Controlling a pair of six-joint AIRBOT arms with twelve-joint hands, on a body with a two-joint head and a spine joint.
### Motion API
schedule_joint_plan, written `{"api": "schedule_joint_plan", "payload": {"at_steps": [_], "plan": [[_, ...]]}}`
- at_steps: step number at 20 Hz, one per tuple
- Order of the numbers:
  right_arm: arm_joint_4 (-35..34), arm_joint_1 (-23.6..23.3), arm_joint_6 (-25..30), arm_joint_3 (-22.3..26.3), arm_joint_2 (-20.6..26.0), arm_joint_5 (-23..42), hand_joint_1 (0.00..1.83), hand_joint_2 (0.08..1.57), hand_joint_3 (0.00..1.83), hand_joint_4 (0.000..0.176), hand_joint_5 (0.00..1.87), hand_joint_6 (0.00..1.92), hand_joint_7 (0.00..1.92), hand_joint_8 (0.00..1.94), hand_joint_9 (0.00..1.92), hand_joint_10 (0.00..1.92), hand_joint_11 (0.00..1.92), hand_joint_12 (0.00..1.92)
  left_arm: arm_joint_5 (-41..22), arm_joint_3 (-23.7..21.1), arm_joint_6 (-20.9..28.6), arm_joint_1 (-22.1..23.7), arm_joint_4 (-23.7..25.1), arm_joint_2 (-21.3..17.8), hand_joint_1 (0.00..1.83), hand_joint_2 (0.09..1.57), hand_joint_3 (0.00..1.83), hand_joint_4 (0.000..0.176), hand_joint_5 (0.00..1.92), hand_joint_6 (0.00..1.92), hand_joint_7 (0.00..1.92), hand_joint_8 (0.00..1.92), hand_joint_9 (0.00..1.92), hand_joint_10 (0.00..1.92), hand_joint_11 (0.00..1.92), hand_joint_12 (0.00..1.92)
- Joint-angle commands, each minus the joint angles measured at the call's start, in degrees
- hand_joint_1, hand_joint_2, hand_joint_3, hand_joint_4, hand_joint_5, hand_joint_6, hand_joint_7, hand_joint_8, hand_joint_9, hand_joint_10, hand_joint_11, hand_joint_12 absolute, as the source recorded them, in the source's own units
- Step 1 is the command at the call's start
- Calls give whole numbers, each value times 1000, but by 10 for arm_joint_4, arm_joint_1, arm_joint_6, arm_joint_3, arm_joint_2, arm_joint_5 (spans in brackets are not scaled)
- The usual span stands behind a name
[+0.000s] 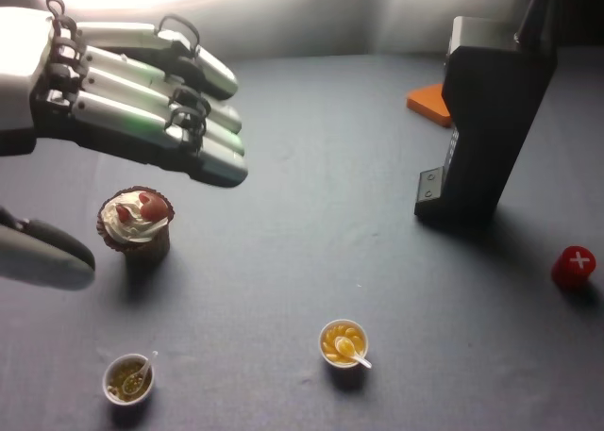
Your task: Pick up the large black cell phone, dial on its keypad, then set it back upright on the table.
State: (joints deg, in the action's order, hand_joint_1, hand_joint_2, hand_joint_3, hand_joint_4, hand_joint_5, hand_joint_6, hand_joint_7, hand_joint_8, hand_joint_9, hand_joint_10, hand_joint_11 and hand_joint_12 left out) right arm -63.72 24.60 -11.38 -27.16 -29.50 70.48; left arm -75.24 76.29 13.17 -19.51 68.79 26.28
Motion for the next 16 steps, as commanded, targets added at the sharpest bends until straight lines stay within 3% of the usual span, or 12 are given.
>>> {"api": "schedule_joint_plan", "payload": {"at_steps": [1,9,16], "plan": [[37,3,6,-6,1,56,18,880,10,0,179,7,200,5,182,8,0,537,-32,-3,1,14,-56,-1,125,1266,9,0,385,5,431,6,359,19,0,649],[96,87,0,-47,-67,50,11,886,2,0,183,0,194,0,186,0,0,608,-34,-3,8,14,-49,-1,141,1271,2,0,363,0,423,1,366,1,0,662],[117,84,-32,-55,-94,22,36,874,0,0,172,1,190,0,177,2,0,592,-36,-2,4,14,-48,0,141,1267,0,0,388,2,419,3,371,3,0,706]]}}
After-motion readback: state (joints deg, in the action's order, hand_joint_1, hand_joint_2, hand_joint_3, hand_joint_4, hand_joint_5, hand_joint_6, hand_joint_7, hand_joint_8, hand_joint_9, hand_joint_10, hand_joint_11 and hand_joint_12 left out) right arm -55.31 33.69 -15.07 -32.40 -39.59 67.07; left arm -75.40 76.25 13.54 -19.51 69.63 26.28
